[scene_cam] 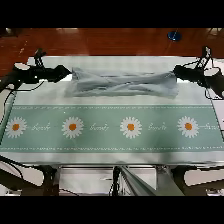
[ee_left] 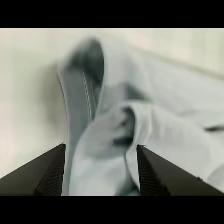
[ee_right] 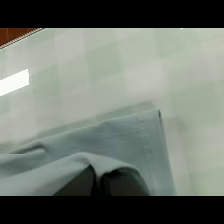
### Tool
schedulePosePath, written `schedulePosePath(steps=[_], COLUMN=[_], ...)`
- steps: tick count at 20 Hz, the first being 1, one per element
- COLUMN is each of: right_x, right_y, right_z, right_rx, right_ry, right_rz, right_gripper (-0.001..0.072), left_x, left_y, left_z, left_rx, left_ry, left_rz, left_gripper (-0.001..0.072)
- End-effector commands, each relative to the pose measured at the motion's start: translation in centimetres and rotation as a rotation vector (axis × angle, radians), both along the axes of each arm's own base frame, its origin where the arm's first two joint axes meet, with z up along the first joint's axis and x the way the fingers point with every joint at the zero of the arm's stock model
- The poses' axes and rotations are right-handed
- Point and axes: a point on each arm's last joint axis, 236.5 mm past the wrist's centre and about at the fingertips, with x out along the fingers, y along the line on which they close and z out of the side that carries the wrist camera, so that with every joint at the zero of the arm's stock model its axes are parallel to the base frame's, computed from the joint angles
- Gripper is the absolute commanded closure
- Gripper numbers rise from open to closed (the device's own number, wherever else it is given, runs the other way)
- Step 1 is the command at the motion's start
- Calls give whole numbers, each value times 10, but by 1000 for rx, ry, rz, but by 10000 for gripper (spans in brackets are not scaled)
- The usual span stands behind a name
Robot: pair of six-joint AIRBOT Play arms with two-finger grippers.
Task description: Fold the shirts.
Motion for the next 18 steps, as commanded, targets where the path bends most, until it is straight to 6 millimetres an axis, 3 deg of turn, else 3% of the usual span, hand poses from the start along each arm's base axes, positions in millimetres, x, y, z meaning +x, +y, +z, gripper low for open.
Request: schedulePosePath(steps=[1,2,5,6,9,11,12,14,18], right_x=[2,1,-7,-16,-56,-76,-82,-83,-65], right_y=[-2,-4,-26,-38,-82,-88,-81,-57,-25], right_z=[17,29,76,80,48,16,0,-24,-47], right_rx=[-10,-18,-120,-165,-231,-177,-118,41,281], right_ry=[-34,-55,-124,-101,149,293,342,373,339], right_rz=[-5,-7,-8,-7,-45,-27,8,65,71], right_gripper=[310,236,231,231,229,149,136,134,135], left_x=[26,29,18,9,-14,-27,-34,-44,-54], left_y=[8,8,23,30,48,40,33,17,-12], left_z=[34,45,62,64,68,68,65,60,58], left_rx=[1,15,240,315,402,373,366,355,351], left_ry=[-97,-120,-147,-134,-42,5,28,63,78], left_rz=[43,28,-101,-141,-137,-157,-185,-237,-309], left_gripper=[164,164,174,175,175,212,252,252,252])
